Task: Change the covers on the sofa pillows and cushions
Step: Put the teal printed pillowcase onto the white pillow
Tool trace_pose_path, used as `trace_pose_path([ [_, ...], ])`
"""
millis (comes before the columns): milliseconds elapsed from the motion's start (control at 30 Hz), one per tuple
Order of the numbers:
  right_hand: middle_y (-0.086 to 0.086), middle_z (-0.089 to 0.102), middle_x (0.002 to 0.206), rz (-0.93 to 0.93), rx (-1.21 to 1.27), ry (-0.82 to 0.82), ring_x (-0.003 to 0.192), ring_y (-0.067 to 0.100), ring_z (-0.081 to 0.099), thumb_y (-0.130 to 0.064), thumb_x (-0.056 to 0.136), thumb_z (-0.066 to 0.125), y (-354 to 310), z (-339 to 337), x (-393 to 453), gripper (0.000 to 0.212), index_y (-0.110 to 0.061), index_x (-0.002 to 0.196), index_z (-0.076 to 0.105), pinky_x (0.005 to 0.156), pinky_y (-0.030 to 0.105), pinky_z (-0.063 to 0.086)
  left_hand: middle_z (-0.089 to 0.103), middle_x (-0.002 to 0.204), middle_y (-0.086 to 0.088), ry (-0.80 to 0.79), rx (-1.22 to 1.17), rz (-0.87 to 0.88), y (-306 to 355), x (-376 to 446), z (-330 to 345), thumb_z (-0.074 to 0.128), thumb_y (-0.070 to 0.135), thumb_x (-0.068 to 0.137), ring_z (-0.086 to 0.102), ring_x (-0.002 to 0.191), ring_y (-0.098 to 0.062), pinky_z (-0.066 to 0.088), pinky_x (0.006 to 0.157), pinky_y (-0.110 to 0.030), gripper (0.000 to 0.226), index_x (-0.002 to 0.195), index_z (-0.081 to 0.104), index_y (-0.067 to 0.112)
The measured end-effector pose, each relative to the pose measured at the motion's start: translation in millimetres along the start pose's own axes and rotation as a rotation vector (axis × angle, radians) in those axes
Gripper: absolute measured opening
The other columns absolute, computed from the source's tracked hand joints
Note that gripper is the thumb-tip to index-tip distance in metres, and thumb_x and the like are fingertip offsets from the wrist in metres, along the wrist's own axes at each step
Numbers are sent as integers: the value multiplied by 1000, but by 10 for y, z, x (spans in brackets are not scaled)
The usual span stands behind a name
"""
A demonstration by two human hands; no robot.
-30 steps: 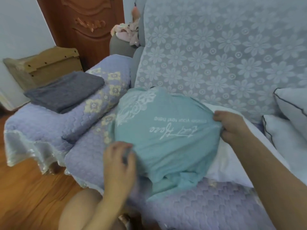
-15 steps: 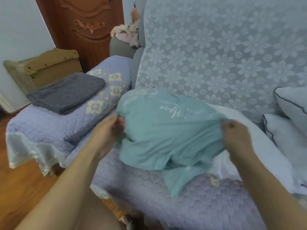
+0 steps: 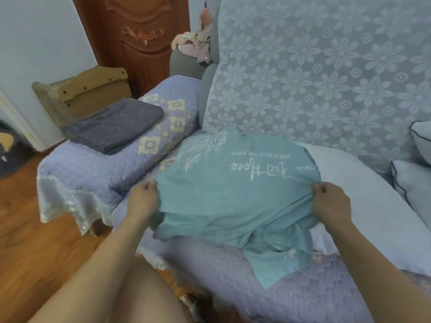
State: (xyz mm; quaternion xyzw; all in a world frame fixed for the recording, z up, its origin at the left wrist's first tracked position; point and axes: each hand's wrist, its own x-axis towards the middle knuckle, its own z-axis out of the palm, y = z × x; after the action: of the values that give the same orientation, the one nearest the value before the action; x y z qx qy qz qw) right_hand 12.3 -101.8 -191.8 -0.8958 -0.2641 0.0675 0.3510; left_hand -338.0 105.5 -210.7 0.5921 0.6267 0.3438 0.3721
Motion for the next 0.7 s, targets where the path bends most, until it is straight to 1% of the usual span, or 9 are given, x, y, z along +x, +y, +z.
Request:
trace_pose_path([
  [67, 14, 56, 73, -25, -22, -24, 66, 28, 47, -22, 103, 45, 18, 18, 2, 37, -2, 73, 53, 62, 37, 31, 59, 66, -4, 122, 217, 167, 74, -207, -513, 51, 24, 103, 53, 66, -22, 35, 59, -36, 37, 71, 60, 8],
  [133, 9, 51, 73, -39, -73, -54, 73, 30, 47, -23, 103, 43, -4, 78, -34, 33, -5, 76, 51, 66, 36, 32, 62, 66, 4, 139, 298, 247, 180, -556, -775, 54, 29, 101, 55, 66, -15, 40, 61, -37, 33, 72, 63, 17],
  [267, 14, 49, 91, -30, -14, -59, 84, 32, 47, -22, 102, 40, -78, 230, -278, 19, -6, 96, 49, 73, 39, 34, 70, 73, -2, -4, 86, 194, 158, -989, -585, 60, 29, 99, 63, 68, -16, 47, 66, -40, 22, 81, 68, 19],
  [333, 23, 51, 109, -142, 78, 109, 99, 39, 50, -16, 95, 48, -166, 200, -454, 24, -1, 113, 52, 82, 43, 38, 68, 77, -13, 30, -33, 138, 95, -1030, -503, 59, 25, 100, 57, 64, -18, 43, 62, -39, 21, 83, 65, 14],
  [400, 26, 48, 121, -399, 59, 311, 110, 38, 45, -10, 90, 57, -388, 131, -693, 39, -2, 127, 51, 94, 46, 35, 66, 77, -16, 69, -124, 75, 26, -1039, -505, 58, 22, 101, 54, 64, -14, 40, 62, -36, 21, 83, 63, 12],
  [433, 23, 50, 120, -566, 38, 327, 110, 38, 45, -12, 90, 60, -544, 116, -838, 39, -4, 127, 53, 96, 47, 35, 67, 76, -12, 83, -140, 51, -4, -1046, -520, 58, 21, 101, 55, 66, -13, 40, 63, -35, 21, 83, 64, 12],
  [500, 13, 55, 114, -812, -32, 174, 106, 36, 48, -26, 88, 66, -839, 188, -1117, 37, -10, 121, 59, 94, 47, 40, 69, 76, -3, 101, -137, 22, -47, -1056, -556, 58, 21, 100, 58, 67, -13, 42, 64, -35, 20, 82, 65, 15],
  [600, 6, 59, 99, -855, -246, 2, 96, 31, 52, -41, 77, 77, -989, 505, -1367, 41, -15, 105, 64, 81, 44, 46, 71, 78, -3, 103, -166, 13, -101, -1050, -594, 59, 23, 100, 61, 70, -16, 45, 68, -37, 17, 85, 66, 20],
  [700, 1, 60, 76, -858, -320, 8, 78, 28, 55, -31, 74, 83, -931, 682, -1347, 25, -19, 77, 62, 69, 39, 44, 70, 79, -6, 79, -124, 28, -96, -1046, -591, 57, 26, 99, 58, 68, -19, 43, 66, -39, 13, 87, 61, 24],
])
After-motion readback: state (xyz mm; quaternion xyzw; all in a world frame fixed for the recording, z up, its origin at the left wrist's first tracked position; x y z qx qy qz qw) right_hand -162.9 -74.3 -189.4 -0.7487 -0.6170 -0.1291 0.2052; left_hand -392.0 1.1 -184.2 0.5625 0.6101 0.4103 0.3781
